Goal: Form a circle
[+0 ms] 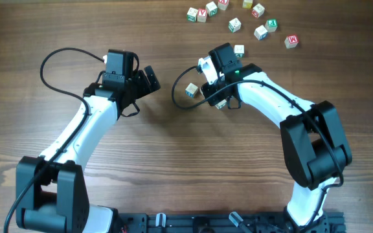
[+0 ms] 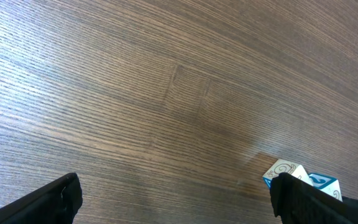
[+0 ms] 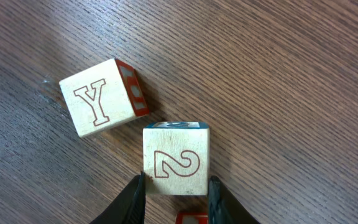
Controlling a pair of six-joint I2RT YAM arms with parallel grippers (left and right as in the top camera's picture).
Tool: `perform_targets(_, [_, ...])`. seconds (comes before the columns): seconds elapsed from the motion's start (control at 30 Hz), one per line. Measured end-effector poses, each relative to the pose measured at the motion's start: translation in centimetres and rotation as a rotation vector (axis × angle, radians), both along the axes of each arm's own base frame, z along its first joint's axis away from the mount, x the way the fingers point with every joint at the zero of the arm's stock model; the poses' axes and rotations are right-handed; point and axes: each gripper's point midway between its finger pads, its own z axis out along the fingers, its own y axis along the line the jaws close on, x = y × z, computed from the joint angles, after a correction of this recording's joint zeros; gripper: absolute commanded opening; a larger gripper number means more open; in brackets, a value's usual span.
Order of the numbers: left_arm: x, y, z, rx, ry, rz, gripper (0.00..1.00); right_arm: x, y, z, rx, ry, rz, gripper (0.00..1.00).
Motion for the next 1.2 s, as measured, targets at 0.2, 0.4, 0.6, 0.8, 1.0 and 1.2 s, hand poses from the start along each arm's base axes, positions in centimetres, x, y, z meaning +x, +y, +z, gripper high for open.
perform_targets(0.2, [0.0,0.0,0.0,0.0,0.0,0.0,1.0,-0.14,0.02,-0.04,0.011,0.015,-0.028,0.27])
perform_targets(0.4, [0.0,-0.01,0.0,0.0,0.0,0.0,1.0,-0.14,0.02,-0.04,0.013,0.018,-0.035,0.27])
perform_targets(0.6, [0.0,-0.01,0.0,0.0,0.0,0.0,1.0,-0.14,0.02,-0.04,0.013,0.018,-0.035,0.3])
perform_targets(0.8, [0.0,-0.01,0.0,0.0,0.0,0.0,1.0,-0.2,0.14,-0.02,0.019,0.021,-0.032,0.31])
perform_targets(1.0, [0.0,0.0,0.0,0.0,0.0,0.0,1.0,-0.3,0.31,0.01,0.029,0.026,-0.027,0.32])
perform_targets(1.2, [0.0,0.0,0.0,0.0,0.0,0.0,1.0,-0.31,0.33,0.01,0.03,0.026,-0.027,0.33])
